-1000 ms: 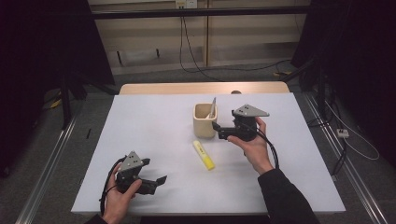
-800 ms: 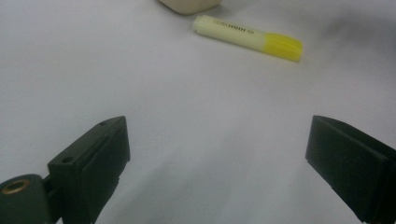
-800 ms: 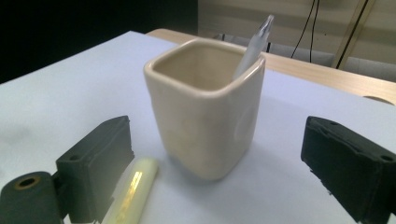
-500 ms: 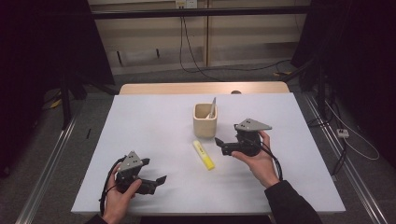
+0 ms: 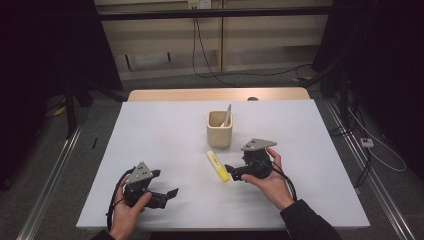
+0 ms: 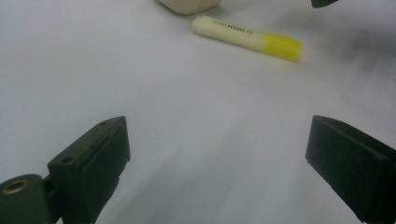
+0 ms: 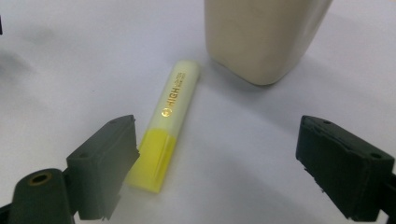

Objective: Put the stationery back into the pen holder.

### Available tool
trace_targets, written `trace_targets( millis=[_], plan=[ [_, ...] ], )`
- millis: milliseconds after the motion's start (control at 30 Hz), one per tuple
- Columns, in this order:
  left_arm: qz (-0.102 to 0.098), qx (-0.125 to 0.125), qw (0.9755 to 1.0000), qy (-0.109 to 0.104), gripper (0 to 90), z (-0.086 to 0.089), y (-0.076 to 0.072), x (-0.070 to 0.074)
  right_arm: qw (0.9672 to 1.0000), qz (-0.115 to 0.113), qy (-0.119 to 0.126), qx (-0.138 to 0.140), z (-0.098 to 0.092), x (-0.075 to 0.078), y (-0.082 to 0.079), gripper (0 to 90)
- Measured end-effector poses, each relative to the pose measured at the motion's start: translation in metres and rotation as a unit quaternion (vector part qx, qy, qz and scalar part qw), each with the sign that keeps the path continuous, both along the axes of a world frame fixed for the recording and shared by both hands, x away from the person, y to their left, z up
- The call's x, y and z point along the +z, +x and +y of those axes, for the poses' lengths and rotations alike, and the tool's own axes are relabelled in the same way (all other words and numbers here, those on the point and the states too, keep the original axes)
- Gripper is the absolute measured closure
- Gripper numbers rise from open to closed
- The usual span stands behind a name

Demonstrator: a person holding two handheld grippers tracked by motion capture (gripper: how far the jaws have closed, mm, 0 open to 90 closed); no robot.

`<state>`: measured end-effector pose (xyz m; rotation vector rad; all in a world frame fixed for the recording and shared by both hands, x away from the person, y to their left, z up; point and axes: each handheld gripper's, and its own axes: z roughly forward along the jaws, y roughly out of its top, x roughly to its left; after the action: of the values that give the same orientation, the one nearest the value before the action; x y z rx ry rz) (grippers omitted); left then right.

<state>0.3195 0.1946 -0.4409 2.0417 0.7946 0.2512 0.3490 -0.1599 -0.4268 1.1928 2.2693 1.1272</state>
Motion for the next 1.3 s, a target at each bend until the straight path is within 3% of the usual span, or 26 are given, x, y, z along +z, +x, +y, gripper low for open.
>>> trace_targets(
  millis=[133, 233, 567, 833, 1000, 1100, 1300],
  plan=[
    [-0.001, 0.002, 1.0000, 0.001, 6.3, 0.000, 0.000, 0.000, 0.9998, -0.003, -0.018, 0.010, 0.006, 0.000, -0.001, 10.5],
    [-0.001, 0.002, 1.0000, 0.001, 6.3, 0.000, 0.000, 0.000, 0.9993, 0.007, -0.031, 0.019, 0.010, 0.000, -0.002, 11.3],
    [-0.001, 0.002, 1.0000, 0.002, 6.4, 0.000, 0.000, 0.000, 0.9955, 0.072, -0.059, 0.019, 0.029, -0.001, 0.004, 18.7],
    [-0.002, -0.003, 1.0000, 0.001, 6.3, 0.000, 0.000, 0.000, 0.9947, 0.067, -0.075, 0.018, 0.042, -0.006, 0.003, 28.2],
    [-0.001, -0.001, 1.0000, 0.003, 6.3, 0.000, 0.000, 0.000, 0.9920, 0.091, -0.085, 0.021, 0.048, -0.012, 0.003, 33.6],
    [-0.001, -0.002, 1.0000, 0.003, 6.3, 0.000, 0.000, 0.000, 0.9912, 0.093, -0.091, 0.024, 0.052, -0.013, 0.002, 34.7],
    [-0.001, -0.003, 1.0000, 0.003, 6.4, 0.000, 0.000, 0.000, 0.9897, 0.100, -0.098, 0.027, 0.055, -0.017, 0.002, 45.9]
  ],
)
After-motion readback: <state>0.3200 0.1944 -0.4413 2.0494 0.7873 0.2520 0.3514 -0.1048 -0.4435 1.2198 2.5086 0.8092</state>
